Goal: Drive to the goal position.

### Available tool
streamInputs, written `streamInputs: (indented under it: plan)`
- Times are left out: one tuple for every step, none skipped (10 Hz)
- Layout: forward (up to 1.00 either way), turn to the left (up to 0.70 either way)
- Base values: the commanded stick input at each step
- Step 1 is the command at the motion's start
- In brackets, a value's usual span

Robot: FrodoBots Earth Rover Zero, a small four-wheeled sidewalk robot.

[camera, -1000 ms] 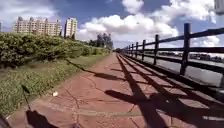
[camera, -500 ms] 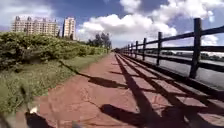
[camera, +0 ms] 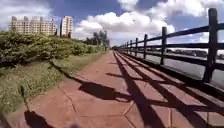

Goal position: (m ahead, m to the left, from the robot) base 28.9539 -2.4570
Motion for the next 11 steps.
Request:
streamInputs:
  plan:
    - [0.85, 0.0]
    - [0.85, 0.0]
    - [0.85, 0.0]
    - [0.85, 0.0]
    - [0.85, 0.0]
    - [0.85, 0.0]
    - [0.85, 0.0]
    - [0.85, 0.0]
    - [0.85, 0.0]
    - [0.85, 0.0]
    - [0.85, 0.0]
